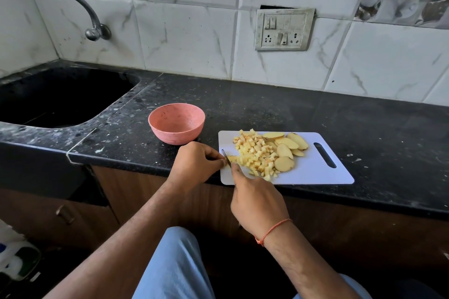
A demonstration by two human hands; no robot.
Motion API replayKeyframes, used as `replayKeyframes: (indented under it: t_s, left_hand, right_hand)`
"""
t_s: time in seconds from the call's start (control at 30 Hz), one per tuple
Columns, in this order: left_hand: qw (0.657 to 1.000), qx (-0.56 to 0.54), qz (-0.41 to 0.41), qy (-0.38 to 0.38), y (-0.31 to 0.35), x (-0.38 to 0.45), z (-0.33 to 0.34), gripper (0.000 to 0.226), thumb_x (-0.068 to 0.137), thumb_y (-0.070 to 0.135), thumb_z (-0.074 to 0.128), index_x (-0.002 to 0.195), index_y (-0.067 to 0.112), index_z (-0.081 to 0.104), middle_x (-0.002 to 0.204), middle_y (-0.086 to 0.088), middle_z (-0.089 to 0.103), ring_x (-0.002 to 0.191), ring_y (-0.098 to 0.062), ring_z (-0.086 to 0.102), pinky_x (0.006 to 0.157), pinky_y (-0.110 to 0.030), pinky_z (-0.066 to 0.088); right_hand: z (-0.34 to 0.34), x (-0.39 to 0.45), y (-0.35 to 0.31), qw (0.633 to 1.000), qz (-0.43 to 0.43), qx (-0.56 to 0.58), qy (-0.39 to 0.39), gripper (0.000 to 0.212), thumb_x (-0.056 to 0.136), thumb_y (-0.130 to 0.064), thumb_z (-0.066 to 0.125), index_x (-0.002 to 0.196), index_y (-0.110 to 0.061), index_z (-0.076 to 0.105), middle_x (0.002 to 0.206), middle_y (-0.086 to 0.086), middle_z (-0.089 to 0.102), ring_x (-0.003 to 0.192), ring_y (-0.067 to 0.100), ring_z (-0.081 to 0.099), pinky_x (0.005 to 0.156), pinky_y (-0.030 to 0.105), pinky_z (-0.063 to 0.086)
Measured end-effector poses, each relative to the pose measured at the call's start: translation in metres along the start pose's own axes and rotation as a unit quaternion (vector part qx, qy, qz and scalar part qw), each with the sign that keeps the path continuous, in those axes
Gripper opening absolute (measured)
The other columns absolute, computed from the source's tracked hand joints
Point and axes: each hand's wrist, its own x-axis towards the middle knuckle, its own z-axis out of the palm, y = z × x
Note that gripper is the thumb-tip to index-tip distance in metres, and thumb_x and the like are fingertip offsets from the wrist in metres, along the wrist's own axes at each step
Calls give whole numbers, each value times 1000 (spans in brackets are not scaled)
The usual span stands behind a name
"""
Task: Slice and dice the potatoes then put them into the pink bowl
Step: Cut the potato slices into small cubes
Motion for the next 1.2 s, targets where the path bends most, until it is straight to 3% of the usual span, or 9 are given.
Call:
replayKeyframes:
  t_s: [0.17, 0.3, 0.4, 0.53, 0.63, 0.77, 0.9, 1.03, 1.2]
  left_hand:
    - [1000, 1, -1, 2, 1, -1, 0, 4, 86, 33, 88, 86, 31, 86, 80, 22, 77, 76, 6, 70, 75, -29, 63]
    - [1000, 4, -1, 6, 0, -2, 1, 4, 85, 34, 89, 85, 32, 85, 78, 24, 76, 75, 0, 71, 74, -32, 63]
    - [1000, 4, 0, 9, -1, -3, 2, 4, 86, 34, 89, 87, 32, 85, 77, 25, 75, 75, 1, 70, 70, -27, 60]
    - [1000, 1, 10, 6, -1, -5, 2, 8, 85, 33, 89, 91, 31, 85, 81, 23, 76, 78, 9, 68, 68, -17, 53]
    - [1000, -3, 20, 14, 0, -4, 2, 20, 83, 34, 92, 99, 29, 81, 81, 19, 77, 77, 4, 70, 71, -20, 58]
    - [999, 29, 17, -8, 3, 4, 0, 40, 85, 36, 90, 121, 22, 78, 84, 17, 76, 79, 1, 71, 69, -11, 51]
    - [994, 92, 31, -41, 12, 13, 2, 31, 87, 39, 87, 115, 25, 82, 92, 18, 75, 79, 1, 67, 63, -9, 43]
    - [994, 98, 31, -46, 19, 23, 7, 19, 86, 38, 88, 101, 27, 86, 89, 16, 77, 78, -2, 69, 63, -17, 51]
    - [992, 109, 31, -54, 31, 40, 20, 18, 86, 37, 88, 101, 27, 84, 94, 14, 77, 82, 0, 67, 66, -16, 50]
  right_hand:
    - [-3, -35, 15, 1000, -7, -23, -5, 64, 106, -25, 39, 165, -32, 14, 75, -3, 59, 67, 16, 59, 58, 36, 51]
    - [-12, -52, 34, 1000, -11, -22, 1, 61, 109, -31, 37, 164, -37, 11, 69, -7, 56, 57, 10, 51, 53, 27, 44]
    - [-14, -48, 50, 1000, -3, -12, 22, 58, 109, -33, 36, 164, -40, 18, 70, -8, 60, 56, 9, 50, 51, 26, 42]
    - [-23, -30, 70, 997, 9, 54, 49, 54, 108, -28, 41, 159, -42, 32, 57, -9, 48, 50, 10, 44, 47, 22, 27]
    - [-33, -12, 91, 989, 16, 123, 87, 54, 106, -23, 46, 154, -47, 40, 52, -4, 50, 46, 13, 44, 48, 29, 33]
    - [-38, 17, 136, 965, 38, 213, 148, 48, 108, -19, 49, 149, -44, 51, 53, -7, 46, 47, 10, 42, 53, 25, 33]
    - [-36, 33, 180, 926, 77, 320, 186, 45, 109, -22, 49, 142, -52, 55, 57, -14, 42, 54, 11, 36, 55, 29, 36]
    - [-33, 36, 195, 842, 133, 479, 210, 42, 110, -21, 49, 139, -49, 61, 62, -4, 34, 53, 12, 27, 46, 23, 25]
    - [-32, 37, 196, 840, 130, 486, 204, 40, 110, -23, 49, 140, -47, 61, 63, -2, 34, 53, 13, 27, 45, 22, 26]
